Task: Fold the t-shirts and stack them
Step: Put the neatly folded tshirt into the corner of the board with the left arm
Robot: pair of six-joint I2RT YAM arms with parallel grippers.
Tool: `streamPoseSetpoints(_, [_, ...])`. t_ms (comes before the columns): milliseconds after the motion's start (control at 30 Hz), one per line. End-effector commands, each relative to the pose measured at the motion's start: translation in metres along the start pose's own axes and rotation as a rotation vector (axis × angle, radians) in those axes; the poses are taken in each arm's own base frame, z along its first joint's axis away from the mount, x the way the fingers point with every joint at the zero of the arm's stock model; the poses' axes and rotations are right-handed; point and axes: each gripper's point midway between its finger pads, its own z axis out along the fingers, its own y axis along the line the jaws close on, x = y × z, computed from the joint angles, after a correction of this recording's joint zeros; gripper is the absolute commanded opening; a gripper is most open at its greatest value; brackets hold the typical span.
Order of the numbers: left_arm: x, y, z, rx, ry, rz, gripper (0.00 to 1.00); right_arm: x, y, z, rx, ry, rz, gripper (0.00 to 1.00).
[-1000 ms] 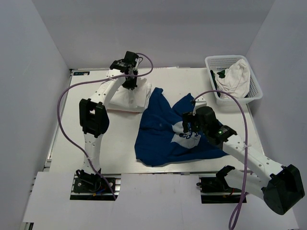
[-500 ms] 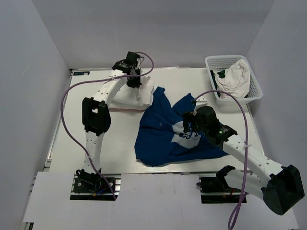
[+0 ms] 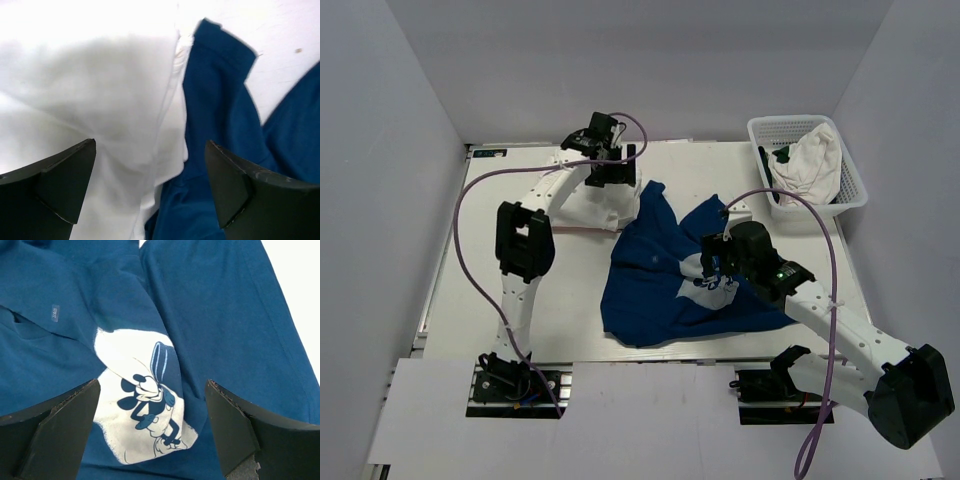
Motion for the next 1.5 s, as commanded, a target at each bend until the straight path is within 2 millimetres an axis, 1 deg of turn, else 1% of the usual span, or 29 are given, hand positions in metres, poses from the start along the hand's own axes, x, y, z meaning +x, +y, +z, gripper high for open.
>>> streamPoseSetpoints(0, [-0.055,-0.023,-0.084,0.078,-0.213,0.026,0.99,-0.009,0.006,0.000,-0.029,-0.028,0.015,0.90])
streamPoseSetpoints(67, [-0.062,-0.016,-0.094,0.062,-0.254,0.017,0.99,-0.010,0.007,-0.001,-0.036,-0.029,0.014,0.90])
streamPoseSetpoints(100, [-0.059,-0.007,-0.093,0.036,-0.248,-0.005,0.99,-0.009,0.009,-0.001,-0.041,-0.025,0.013,0.90])
streamPoseSetpoints(133, [-0.064,0.003,-0.098,0.003,-0.270,-0.024,0.99,-0.010,0.008,-0.001,-0.038,-0.028,0.014,0.90])
streamPoseSetpoints(167, [-0.064,0.017,-0.098,-0.076,-0.277,-0.034,0.99,-0.010,0.007,-0.002,-0.038,-0.027,0.015,0.90])
streamPoseSetpoints(200, [-0.067,0.020,-0.099,-0.098,-0.280,-0.037,0.99,-0.009,0.007,-0.002,-0.036,-0.020,0.013,0.90])
streamPoseSetpoints(267, [-0.069,0.040,-0.093,-0.154,-0.262,-0.066,0.99,-0.008,0.007,-0.002,-0.035,-0.017,0.011,0.90])
streamPoseSetpoints(300, [-0.069,0.043,-0.090,-0.173,-0.258,-0.077,0.99,-0.009,0.005,-0.001,-0.025,-0.017,0.012,0.90])
streamPoseSetpoints(333, [-0.074,0.062,-0.089,-0.226,-0.271,-0.099,0.99,-0.008,0.006,-0.001,-0.027,-0.012,0.009,0.90])
streamPoseSetpoints(433, [-0.074,0.085,-0.072,-0.253,-0.243,-0.126,0.99,-0.009,0.007,0.000,-0.031,-0.004,0.004,0.90])
streamPoseSetpoints(467, [-0.080,0.096,-0.070,-0.253,-0.253,-0.145,0.99,-0.007,0.006,0.002,-0.027,0.003,0.003,0.90])
streamPoseSetpoints(500, [-0.078,0.101,-0.059,-0.244,-0.233,-0.151,0.99,-0.009,0.007,0.002,-0.029,0.004,0.003,0.90])
streamPoseSetpoints(533, [-0.074,0.098,-0.052,-0.223,-0.215,-0.149,0.99,-0.006,0.007,0.004,-0.025,0.015,0.001,0.90])
streamPoseSetpoints(600, [-0.060,0.114,-0.037,-0.238,-0.169,-0.193,0.99,-0.010,0.007,0.006,-0.020,0.016,0.001,0.90])
streamPoseSetpoints(633, [-0.052,0.114,-0.027,-0.228,-0.148,-0.202,0.99,-0.009,0.007,0.007,-0.021,0.024,0.000,0.90])
streamPoseSetpoints(667, [-0.035,0.130,-0.018,-0.254,-0.102,-0.239,0.99,-0.011,0.008,0.009,-0.020,0.021,0.000,0.90])
streamPoseSetpoints(700, [-0.030,0.131,-0.013,-0.256,-0.094,-0.249,0.99,-0.011,0.009,0.010,-0.026,0.026,-0.003,0.90])
streamPoseSetpoints(800, [0.005,0.164,0.008,-0.306,-0.008,-0.312,0.99,-0.006,0.009,0.015,-0.025,0.054,-0.004,0.90])
streamPoseSetpoints(933, [0.023,0.185,0.020,-0.304,0.031,-0.373,0.99,-0.006,0.010,0.020,-0.017,0.066,-0.006,0.90])
streamPoseSetpoints(1000, [0.025,0.196,0.022,-0.338,0.030,-0.391,0.99,-0.007,0.011,0.022,-0.017,0.075,-0.008,0.90])
streamPoseSetpoints(1067, [0.030,0.195,0.028,-0.332,0.039,-0.401,0.99,-0.005,0.010,0.025,-0.007,0.089,-0.010,0.90])
streamPoseSetpoints(1133, [0.026,0.207,0.028,-0.342,0.028,-0.430,0.99,-0.008,0.009,0.027,0.001,0.089,-0.008,0.90])
streamPoseSetpoints(1167, [0.030,0.209,0.033,-0.346,0.044,-0.431,0.99,-0.009,0.010,0.027,0.001,0.092,-0.012,0.90])
streamPoseSetpoints(1200, [0.029,0.218,0.033,-0.372,0.040,-0.452,0.99,-0.009,0.006,0.030,0.022,0.102,-0.009,0.90])
streamPoseSetpoints(1233, [0.021,0.227,0.031,-0.376,0.019,-0.465,0.99,-0.010,0.007,0.031,0.021,0.102,-0.008,0.90])
streamPoseSetpoints(1267, [0.026,0.235,0.035,-0.386,0.037,-0.477,0.99,-0.009,0.007,0.031,0.025,0.109,-0.008,0.90])
streamPoseSetpoints(1300, [0.021,0.247,0.033,-0.395,0.022,-0.496,0.99,-0.010,0.006,0.034,0.029,0.116,-0.012,0.90])
streamPoseSetpoints(1400, [0.014,0.267,0.028,-0.410,-0.002,-0.526,0.99,-0.015,0.004,0.037,0.049,0.117,-0.006,0.90])
streamPoseSetpoints(1467, [0.016,0.286,0.022,-0.434,-0.007,-0.539,0.99,-0.018,0.003,0.039,0.059,0.118,-0.010,0.90])
